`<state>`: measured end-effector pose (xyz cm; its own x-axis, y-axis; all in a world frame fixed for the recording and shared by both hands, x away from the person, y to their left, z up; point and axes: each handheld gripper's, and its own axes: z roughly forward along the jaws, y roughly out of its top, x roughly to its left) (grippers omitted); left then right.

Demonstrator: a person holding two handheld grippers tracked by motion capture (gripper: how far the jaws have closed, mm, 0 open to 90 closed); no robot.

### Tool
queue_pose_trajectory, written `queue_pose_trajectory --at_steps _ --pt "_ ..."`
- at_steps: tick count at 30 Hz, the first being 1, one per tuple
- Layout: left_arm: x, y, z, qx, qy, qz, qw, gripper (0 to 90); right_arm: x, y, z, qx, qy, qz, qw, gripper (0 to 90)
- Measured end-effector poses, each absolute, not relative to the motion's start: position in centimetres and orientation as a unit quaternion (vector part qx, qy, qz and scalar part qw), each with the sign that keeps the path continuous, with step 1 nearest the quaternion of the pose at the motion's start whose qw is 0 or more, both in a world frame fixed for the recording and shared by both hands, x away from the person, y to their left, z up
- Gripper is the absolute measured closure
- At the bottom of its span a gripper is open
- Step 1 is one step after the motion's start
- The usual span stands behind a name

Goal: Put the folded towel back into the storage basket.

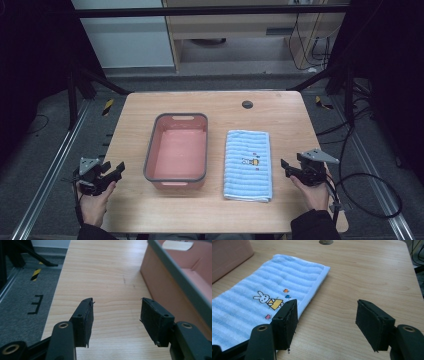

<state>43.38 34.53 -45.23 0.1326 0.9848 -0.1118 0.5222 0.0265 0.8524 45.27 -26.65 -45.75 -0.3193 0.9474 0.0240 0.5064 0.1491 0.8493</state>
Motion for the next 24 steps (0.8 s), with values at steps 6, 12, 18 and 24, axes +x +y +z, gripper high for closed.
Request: queue_pose_trajectory --at_steps 6,12,18,24 --pt "42.9 34.1 -44.3 0.636 0.581 0.294 0.415 41.7 45.0 -27.0 -44.9 0.521 0.695 0.411 0.277 32.9" --pt "42.1 33.4 -42.9 0.635 0.563 0.304 0.432 41.3 44.9 -27.0 -44.4 0.521 0.692 0.418 0.275 32.4" --pt "41.7 32.9 -42.1 0.637 0.554 0.299 0.445 41.4 44.7 -26.9 -43.6 0.517 0.684 0.431 0.281 33.9" --pt "41.8 32.2 -41.5 0.641 0.547 0.296 0.451 41.1 44.7 -26.8 -43.1 0.513 0.684 0.433 0.285 36.8"
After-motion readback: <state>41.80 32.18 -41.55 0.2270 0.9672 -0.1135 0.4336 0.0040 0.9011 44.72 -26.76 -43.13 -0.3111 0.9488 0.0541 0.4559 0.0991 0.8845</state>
